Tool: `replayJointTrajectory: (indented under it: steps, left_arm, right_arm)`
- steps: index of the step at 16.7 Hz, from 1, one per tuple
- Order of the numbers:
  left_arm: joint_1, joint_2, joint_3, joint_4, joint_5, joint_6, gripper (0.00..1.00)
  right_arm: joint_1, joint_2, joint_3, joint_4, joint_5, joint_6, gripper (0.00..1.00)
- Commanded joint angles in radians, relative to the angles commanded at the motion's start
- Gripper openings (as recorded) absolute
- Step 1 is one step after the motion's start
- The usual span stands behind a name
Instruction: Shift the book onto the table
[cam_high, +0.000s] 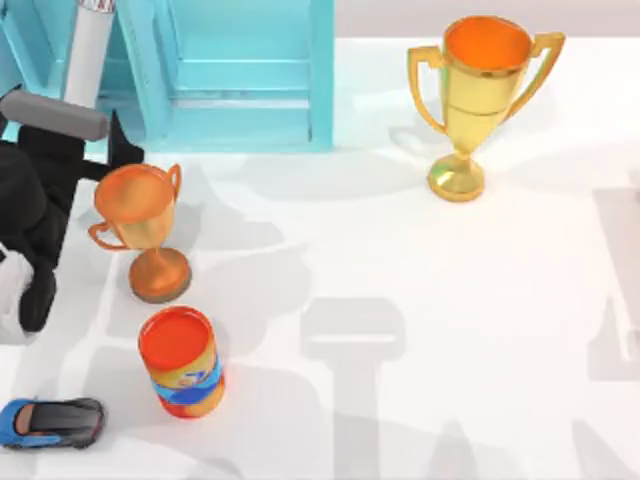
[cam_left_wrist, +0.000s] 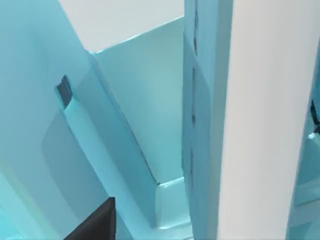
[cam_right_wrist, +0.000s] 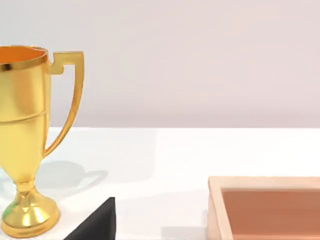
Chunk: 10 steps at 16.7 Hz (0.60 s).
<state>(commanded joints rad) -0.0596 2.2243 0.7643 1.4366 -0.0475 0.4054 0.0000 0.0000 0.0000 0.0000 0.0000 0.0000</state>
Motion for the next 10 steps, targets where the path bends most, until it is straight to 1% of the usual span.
replayJointTrajectory:
  steps: [3,5,8,10]
  left_arm:
    - [0.020,0.053,0.134,-0.079,0.024,0.000,1.00]
    - [0.023,0.093,0.233,-0.138,0.027,0.000,1.00]
    - [0.007,0.142,0.353,-0.208,0.008,-0.001,1.00]
    - [-0.012,0.158,0.392,-0.231,-0.007,-0.002,1.00]
  right_arm:
    - [0.000,0.000,0.000,0.000,0.000,0.000,1.00]
    - [0.000,0.000,0.000,0.000,0.000,0.000,1.00]
    - [0.000,0.000,0.000,0.000,0.000,0.000,1.00]
    - [0.000,0.000,0.000,0.000,0.000,0.000,1.00]
